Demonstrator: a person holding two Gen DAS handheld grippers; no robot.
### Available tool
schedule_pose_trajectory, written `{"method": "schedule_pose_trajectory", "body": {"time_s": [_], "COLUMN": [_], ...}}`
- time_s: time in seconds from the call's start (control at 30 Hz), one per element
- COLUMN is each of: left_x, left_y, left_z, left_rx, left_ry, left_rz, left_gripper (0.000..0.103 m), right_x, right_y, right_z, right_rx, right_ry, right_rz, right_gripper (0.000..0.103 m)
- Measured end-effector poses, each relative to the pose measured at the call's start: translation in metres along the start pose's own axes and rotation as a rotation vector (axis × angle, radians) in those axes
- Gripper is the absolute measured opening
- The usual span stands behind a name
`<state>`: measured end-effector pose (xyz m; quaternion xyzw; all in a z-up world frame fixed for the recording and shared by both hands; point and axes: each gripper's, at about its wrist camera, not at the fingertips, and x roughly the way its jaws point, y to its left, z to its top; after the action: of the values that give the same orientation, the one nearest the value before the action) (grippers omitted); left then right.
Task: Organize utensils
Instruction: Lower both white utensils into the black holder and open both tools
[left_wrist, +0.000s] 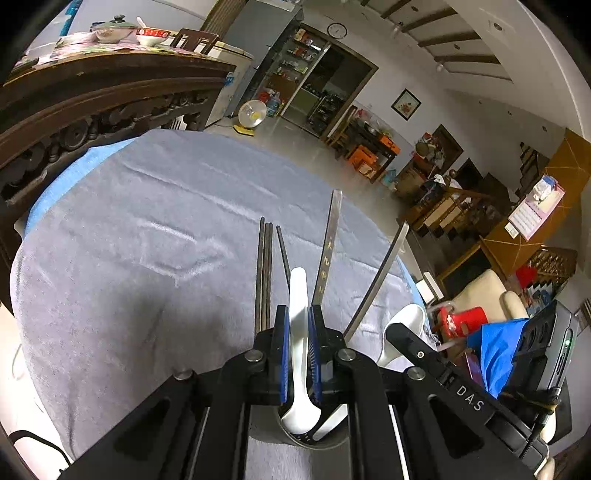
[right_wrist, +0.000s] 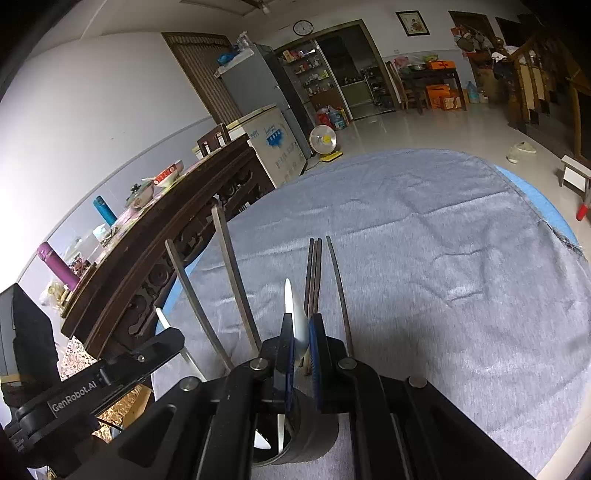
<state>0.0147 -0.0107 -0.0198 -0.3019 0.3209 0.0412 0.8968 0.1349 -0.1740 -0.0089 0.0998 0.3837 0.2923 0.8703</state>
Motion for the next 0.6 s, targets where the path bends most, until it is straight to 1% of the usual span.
{"method": "schedule_pose_trajectory", "body": {"time_s": [0.4, 0.6], "left_x": [0.0, 0.001], "left_y": [0.001, 0.003], "left_z": [-0.006, -0.005], "left_rx": [-0.001, -0.004], "left_ry": [0.018, 0.028], "left_rz": [-0.003, -0.002], "left_gripper": [0.01, 0.01], "right_x": [0.001, 0.002], "right_y": [0.002, 0.005], "right_z": [-0.007, -0.011], "right_rx": [-0.013, -0.022], "right_ry": [0.012, 0.022], "right_rz": [-0.003, -0.002], "right_gripper": [0.009, 0.011]}}
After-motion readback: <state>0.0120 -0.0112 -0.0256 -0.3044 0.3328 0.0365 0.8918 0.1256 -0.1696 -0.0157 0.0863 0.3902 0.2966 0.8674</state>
